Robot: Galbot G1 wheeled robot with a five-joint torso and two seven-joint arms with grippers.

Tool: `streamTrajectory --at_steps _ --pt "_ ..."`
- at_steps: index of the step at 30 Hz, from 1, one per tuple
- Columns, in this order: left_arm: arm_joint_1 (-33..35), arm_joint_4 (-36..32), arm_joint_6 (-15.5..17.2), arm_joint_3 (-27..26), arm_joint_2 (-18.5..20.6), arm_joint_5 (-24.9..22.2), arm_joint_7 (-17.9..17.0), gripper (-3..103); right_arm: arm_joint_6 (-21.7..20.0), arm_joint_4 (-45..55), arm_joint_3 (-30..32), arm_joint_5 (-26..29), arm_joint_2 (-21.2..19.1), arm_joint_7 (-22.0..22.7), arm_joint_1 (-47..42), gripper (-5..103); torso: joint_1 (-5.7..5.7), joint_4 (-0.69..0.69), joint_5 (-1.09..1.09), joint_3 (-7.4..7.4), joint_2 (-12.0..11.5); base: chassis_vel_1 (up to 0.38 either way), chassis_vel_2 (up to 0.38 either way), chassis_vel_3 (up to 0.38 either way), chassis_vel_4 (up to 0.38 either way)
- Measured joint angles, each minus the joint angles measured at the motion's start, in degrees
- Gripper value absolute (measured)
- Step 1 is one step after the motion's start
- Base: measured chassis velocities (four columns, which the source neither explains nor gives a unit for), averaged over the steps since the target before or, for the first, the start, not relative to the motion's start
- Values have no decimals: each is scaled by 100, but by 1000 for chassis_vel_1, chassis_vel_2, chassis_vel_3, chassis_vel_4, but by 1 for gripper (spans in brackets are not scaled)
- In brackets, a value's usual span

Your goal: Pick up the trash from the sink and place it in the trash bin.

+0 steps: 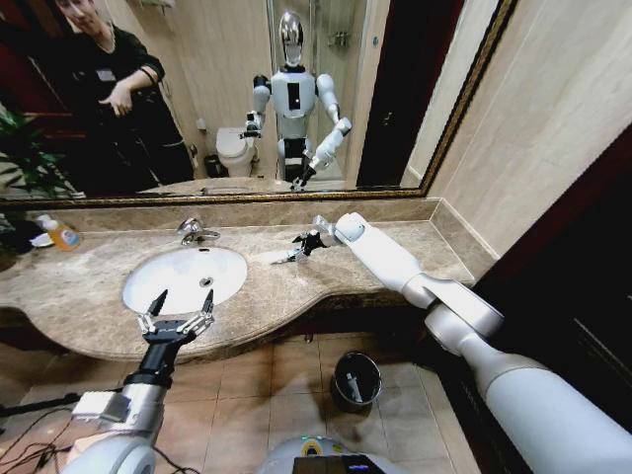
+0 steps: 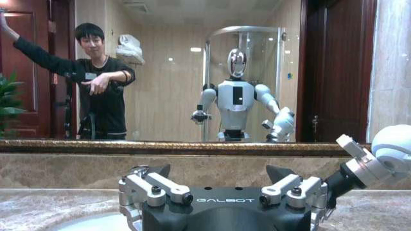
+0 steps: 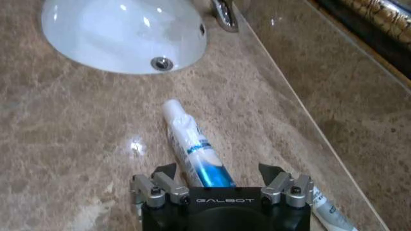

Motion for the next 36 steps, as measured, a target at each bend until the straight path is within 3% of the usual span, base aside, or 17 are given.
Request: streamTrajectory --at_steps 6,9,11,18,20,22,29,30,36 --pt "0 0 0 0 1 0 0 100 -63 111 -118 15 -103 -86 10 84 0 -1 1 0 0 0 0 0 0" --pt "0 0 0 0 0 0 0 100 -148 200 -140 100 -155 -92 11 73 0 0 1 0 0 0 0 0 0" --pt "0 0 0 0 0 0 0 100 -168 221 -144 115 -170 -92 11 73 0 0 1 0 0 0 0 0 0" --pt "0 0 0 0 0 0 0 100 -171 247 -160 184 -192 22 -27 48 0 0 1 0 0 0 0 0 0" --pt "0 0 0 0 0 0 0 100 -170 248 -160 189 -185 33 -31 48 0 0 1 0 0 0 0 0 0" --pt "0 0 0 0 0 0 0 100 -161 246 -166 190 -150 62 -36 36 0 0 1 0 0 0 0 0 0" --pt "0 0 0 0 0 0 0 100 -148 272 -174 293 -134 212 -40 26 0 0 0 0 0 0 0 0 0" --pt "0 0 0 0 0 0 0 100 -169 383 -193 470 -204 316 -55 20 0 0 1 0 0 0 0 0 0" --pt "0 0 0 0 0 0 0 100 -303 975 -290 1166 -560 816 -175 17 0 0 1 0 0 0 0 0 0"
